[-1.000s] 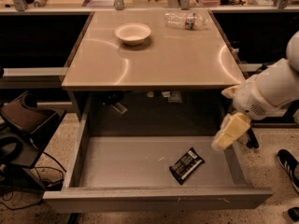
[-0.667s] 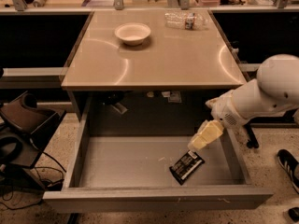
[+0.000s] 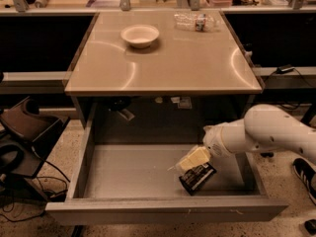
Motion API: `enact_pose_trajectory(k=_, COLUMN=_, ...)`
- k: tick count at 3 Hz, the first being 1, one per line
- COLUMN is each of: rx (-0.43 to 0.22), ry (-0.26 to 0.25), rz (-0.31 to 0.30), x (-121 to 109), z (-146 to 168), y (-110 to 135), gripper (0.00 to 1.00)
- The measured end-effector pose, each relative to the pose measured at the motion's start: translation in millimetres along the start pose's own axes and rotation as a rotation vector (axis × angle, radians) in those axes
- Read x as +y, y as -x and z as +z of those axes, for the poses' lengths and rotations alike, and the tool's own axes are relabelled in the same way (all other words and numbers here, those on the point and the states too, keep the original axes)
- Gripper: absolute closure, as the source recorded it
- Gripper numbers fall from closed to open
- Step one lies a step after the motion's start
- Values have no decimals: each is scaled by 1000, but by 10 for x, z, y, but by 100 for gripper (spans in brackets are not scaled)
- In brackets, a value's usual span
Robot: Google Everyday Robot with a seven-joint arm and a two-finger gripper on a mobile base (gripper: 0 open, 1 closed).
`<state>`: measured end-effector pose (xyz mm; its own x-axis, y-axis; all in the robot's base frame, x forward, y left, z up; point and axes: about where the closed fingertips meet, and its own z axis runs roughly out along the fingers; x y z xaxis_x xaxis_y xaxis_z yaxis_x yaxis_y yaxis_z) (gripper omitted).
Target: Pick rxbar chocolate from top drawer and place on counter
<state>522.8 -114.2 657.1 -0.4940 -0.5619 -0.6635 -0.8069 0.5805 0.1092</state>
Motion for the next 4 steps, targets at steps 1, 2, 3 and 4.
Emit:
enact_pose_trajectory(k=1, rx=-35, ry=-65, rz=-6, x=-148, z=8, y=88, gripper=0)
enact_pose_trajectory(k=2, rx=22, ry=-112, rz=-49, x=-89, z=46, y=122, gripper=0)
enact_pose_trajectory(k=3, rx=130, ry=-136, rz=-69, x=56, z=254, y=-117, gripper=0)
enact_pose_trajectory(k=4, rx=145, ry=-125, rz=-60, x=112, z=318, y=-151, gripper=0)
